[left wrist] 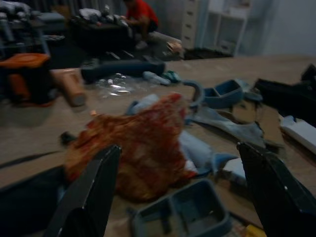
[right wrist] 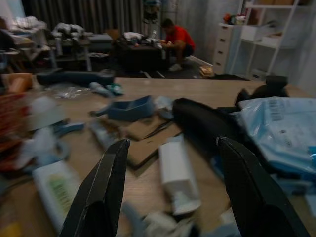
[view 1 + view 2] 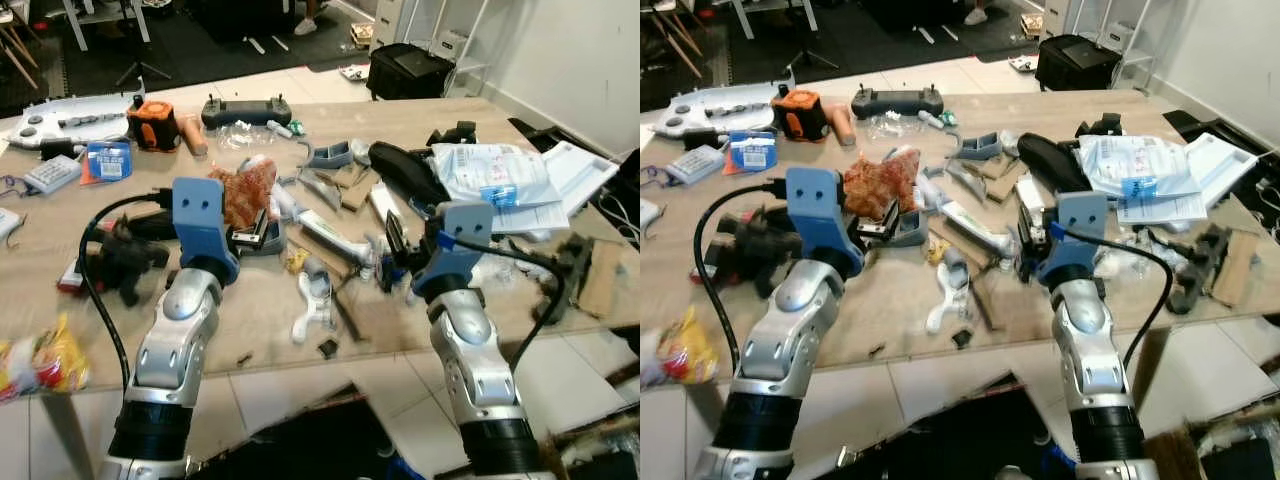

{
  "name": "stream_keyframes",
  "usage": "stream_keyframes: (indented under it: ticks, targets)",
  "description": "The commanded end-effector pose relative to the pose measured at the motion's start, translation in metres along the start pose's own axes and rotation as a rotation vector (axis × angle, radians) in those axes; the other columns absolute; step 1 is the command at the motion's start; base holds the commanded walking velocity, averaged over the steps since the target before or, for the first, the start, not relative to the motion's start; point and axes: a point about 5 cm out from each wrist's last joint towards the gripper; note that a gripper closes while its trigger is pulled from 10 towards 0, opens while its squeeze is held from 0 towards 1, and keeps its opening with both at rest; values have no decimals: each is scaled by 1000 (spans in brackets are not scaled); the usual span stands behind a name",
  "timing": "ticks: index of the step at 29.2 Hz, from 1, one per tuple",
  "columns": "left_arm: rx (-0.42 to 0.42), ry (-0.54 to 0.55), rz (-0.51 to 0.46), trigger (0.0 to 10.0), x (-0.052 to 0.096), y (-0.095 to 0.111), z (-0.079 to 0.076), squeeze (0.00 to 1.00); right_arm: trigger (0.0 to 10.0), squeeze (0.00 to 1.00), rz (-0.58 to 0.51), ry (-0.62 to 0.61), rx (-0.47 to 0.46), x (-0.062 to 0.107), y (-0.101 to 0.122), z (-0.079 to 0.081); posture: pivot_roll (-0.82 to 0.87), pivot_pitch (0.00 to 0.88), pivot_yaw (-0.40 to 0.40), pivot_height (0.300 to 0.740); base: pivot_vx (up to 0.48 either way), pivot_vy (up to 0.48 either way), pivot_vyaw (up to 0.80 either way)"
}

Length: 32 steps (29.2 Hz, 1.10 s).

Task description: Picking trash to rubbish bin

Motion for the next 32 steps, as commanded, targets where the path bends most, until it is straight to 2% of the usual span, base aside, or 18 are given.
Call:
stream_keyframes:
  ticks: [1, 11, 16, 21, 32]
  targets:
    - [-2, -15, 5, 10000, 2, -2, -2, 0, 10000, 0, -11, -10, -8, 2, 1, -1, 7, 97, 5, 740, 0, 0, 0]
    - [-33, -30, 14, 10000, 3, -3, -3, 0, 10000, 0, -5, -17, -12, 3, 0, -2, 9, 108, 11, 740, 0, 0, 0]
    - [-58, -34, 39, 10000, 2, -6, -5, 0, 10000, 0, 5, -11, -11, 2, 0, -1, 8, 113, 13, 740, 0, -480, 0]
    - [-31, -8, 68, 10000, 0, -10, -3, 0, 10000, 0, 29, 10, 10, -1, 0, 0, 8, 121, 15, 740, 0, 0, 0]
    - [-32, 8, 71, 10000, 0, -10, 0, 0, 10000, 0, 70, 42, 21, -2, -2, 4, 11, 133, 10, 740, 0, 0, 0]
Point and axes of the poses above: a point about 5 cm out from each wrist's last joint towards the gripper, its own x axis pointing back from the gripper into the wrist, its own y axis along the axis of the wrist's last joint, z = x × y, and after that the axes turned 3 degrees about -x, right-handed
